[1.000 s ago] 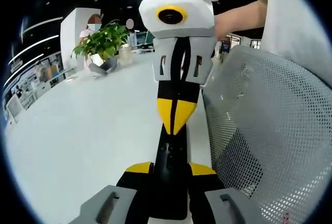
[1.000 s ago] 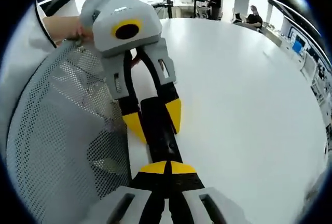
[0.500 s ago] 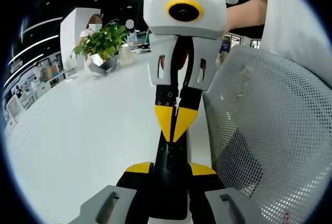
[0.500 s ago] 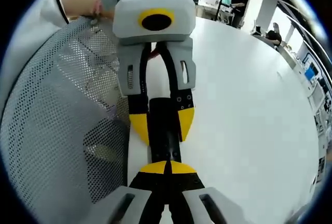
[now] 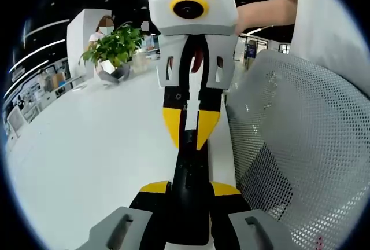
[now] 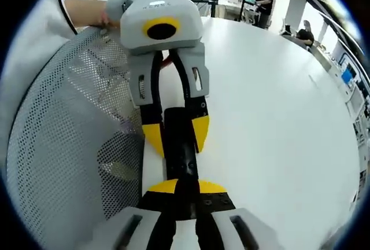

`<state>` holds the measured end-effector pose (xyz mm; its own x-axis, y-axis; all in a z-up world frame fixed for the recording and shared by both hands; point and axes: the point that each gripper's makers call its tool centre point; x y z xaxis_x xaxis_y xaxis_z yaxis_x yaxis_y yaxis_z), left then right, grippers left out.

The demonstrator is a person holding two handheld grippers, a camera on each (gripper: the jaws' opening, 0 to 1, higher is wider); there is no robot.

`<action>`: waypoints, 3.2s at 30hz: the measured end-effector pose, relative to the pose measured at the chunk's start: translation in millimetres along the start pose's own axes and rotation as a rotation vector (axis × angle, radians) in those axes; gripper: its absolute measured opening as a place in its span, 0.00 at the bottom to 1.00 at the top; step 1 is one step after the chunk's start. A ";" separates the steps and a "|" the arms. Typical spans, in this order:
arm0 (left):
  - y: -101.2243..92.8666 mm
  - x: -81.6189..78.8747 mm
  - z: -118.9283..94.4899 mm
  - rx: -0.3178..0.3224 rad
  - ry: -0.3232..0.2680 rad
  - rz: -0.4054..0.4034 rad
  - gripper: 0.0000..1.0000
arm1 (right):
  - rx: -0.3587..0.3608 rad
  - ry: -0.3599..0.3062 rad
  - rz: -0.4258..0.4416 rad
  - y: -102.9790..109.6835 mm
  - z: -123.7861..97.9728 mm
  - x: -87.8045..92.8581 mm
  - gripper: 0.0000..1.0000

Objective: Press the specified remote control buttons in sequence, fully releasing each button before pressing the next.

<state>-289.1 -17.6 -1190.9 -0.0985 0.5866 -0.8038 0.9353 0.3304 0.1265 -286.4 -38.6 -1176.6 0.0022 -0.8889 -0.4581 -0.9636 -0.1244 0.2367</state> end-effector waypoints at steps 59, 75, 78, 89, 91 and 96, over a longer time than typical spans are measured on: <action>-0.2 0.7 -0.6 0.006 0.000 0.009 0.25 | -0.002 0.039 -0.083 3.9 5.3 8.7 0.05; -0.8 0.8 -1.2 0.004 0.000 0.008 0.25 | 0.018 0.028 -0.062 5.0 2.3 9.4 0.06; -0.8 1.3 -1.5 0.004 0.001 0.009 0.25 | 0.022 0.016 -0.039 5.2 1.2 12.0 0.06; -0.7 1.7 -1.6 0.008 0.003 0.012 0.25 | 0.089 0.056 0.024 5.5 3.9 12.0 0.05; -0.6 1.8 -1.5 0.009 0.004 0.014 0.25 | 0.119 0.049 0.014 6.3 3.3 12.9 0.05; -0.4 1.8 -1.4 0.004 0.006 0.012 0.25 | 0.150 -0.021 -0.056 7.7 0.5 14.7 0.05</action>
<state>-290.1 -15.7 -1191.6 -0.0896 0.5949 -0.7988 0.9378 0.3204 0.1335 -293.9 -52.4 -1182.0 0.0529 -0.8728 -0.4852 -0.9913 -0.1047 0.0803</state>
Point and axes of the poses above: the point that each gripper's makers call its tool centre point, and the gripper's own axes: z roughly forward along the fingers, y roughly to its left, x roughly out of its underside, and after that the axes turned 13 degrees about -x, right-handed
